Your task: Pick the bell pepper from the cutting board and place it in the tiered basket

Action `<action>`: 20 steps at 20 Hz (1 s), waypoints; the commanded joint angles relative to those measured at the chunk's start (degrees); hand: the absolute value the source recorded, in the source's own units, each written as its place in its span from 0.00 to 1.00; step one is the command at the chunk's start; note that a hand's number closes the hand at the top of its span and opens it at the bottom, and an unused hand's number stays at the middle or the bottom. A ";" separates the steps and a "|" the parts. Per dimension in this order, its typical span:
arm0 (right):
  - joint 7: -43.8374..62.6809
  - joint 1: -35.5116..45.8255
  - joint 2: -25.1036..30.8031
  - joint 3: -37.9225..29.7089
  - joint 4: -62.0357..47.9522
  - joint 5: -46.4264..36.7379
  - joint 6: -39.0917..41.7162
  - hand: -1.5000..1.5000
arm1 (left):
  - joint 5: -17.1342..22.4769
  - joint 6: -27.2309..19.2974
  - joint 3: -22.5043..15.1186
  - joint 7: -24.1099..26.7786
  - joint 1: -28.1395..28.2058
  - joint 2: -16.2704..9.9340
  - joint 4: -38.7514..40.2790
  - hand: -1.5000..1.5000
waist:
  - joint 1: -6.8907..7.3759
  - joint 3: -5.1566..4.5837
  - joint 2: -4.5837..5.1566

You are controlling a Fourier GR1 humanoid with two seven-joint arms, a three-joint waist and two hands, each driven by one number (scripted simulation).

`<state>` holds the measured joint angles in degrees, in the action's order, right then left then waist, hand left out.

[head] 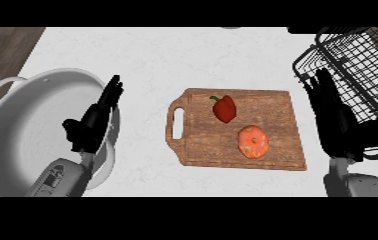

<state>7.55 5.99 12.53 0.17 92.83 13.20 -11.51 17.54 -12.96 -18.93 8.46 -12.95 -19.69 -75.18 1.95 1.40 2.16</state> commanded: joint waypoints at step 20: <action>27.00 8.41 9.92 12.94 0.29 -28.10 -4.68 0.00 | -10.28 -7.16 3.98 -11.71 1.71 -9.85 -6.24 0.50 | -1.48 -1.55 -2.57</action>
<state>25.68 11.86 16.64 9.72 91.24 -12.52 -23.97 7.94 -19.72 -14.33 -1.59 -11.90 -29.63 -79.45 0.08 -0.07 -0.27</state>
